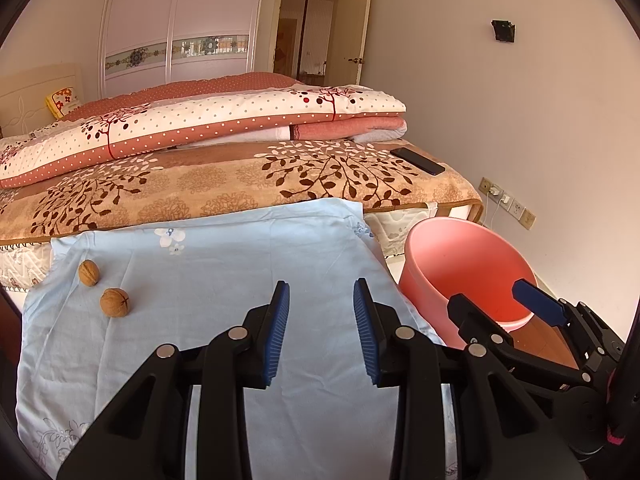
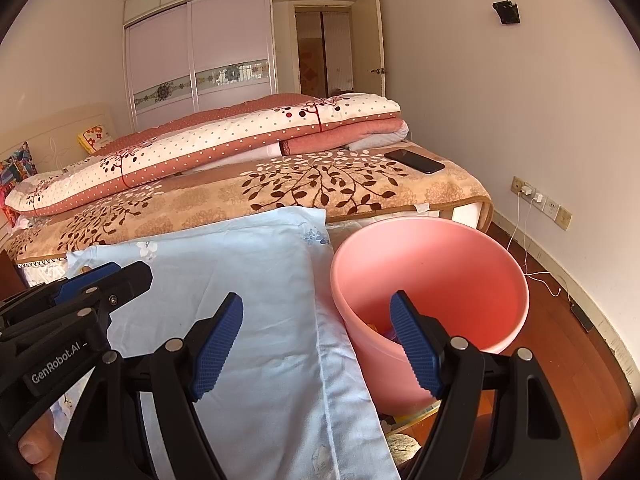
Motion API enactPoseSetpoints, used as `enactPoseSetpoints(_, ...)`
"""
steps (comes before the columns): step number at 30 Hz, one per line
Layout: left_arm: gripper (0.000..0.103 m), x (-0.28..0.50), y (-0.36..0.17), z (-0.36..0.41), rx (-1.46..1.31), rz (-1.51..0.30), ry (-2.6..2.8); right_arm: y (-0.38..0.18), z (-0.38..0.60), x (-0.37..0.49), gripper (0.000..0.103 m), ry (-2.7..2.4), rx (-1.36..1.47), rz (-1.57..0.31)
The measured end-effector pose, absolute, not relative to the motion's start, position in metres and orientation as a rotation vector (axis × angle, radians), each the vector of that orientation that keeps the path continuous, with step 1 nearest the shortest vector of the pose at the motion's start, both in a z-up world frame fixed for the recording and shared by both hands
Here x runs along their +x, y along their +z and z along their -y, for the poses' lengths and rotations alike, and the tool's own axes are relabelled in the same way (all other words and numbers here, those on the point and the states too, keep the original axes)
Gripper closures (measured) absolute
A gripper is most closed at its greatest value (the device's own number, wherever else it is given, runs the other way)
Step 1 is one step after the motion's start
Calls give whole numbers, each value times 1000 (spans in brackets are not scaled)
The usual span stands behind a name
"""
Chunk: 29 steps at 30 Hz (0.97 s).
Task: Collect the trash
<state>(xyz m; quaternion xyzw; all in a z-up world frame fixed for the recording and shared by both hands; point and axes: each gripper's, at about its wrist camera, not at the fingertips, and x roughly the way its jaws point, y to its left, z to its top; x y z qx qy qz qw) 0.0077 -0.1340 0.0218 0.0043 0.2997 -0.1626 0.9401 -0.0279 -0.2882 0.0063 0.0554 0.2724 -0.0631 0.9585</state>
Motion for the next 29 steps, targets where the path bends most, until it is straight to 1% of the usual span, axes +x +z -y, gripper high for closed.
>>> enactPoseSetpoints(20, 69, 8, 20, 131, 1, -604, -323, 3, 286, -25, 28, -126, 104, -563)
enactPoseSetpoints(29, 69, 12, 17, 125, -15, -627, -321, 0, 284, -23, 28, -123, 98, -570)
